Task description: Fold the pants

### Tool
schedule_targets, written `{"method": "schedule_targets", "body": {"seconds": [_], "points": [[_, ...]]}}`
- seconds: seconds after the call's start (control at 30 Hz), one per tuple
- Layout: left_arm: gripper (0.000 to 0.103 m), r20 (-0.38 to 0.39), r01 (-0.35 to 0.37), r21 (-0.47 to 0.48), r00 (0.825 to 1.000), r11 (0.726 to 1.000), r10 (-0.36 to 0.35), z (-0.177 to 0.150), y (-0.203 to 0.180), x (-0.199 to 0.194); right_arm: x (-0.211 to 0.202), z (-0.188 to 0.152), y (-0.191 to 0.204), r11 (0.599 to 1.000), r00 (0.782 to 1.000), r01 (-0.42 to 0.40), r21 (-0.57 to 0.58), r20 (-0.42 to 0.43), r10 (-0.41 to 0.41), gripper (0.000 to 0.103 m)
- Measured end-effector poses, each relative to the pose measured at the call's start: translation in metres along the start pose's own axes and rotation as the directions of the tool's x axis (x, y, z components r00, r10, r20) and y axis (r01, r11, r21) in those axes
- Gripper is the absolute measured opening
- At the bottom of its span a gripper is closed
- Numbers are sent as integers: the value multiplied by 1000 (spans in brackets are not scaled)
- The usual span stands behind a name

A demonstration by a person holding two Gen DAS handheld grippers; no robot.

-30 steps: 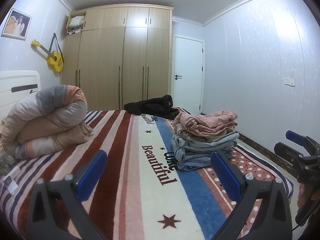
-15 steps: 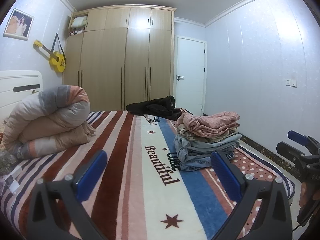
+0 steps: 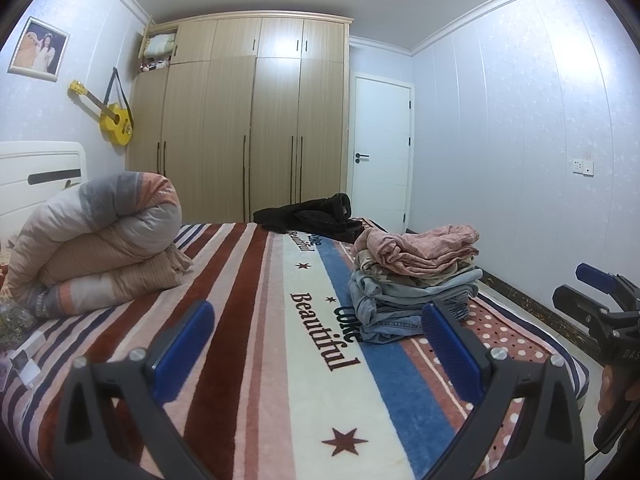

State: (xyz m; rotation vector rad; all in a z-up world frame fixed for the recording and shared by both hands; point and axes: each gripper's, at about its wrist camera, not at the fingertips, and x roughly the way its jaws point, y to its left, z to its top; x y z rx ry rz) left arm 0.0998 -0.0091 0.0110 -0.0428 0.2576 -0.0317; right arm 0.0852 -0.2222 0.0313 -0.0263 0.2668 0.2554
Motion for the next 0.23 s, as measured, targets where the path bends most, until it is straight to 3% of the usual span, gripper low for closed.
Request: {"method": "schedule_targets", "body": {"seconds": [0.23], "points": [[102,0,7,0,1000,1000,-7,0,0,-2,0,0,-1,1000,1000,0,0,1,0,102]]}}
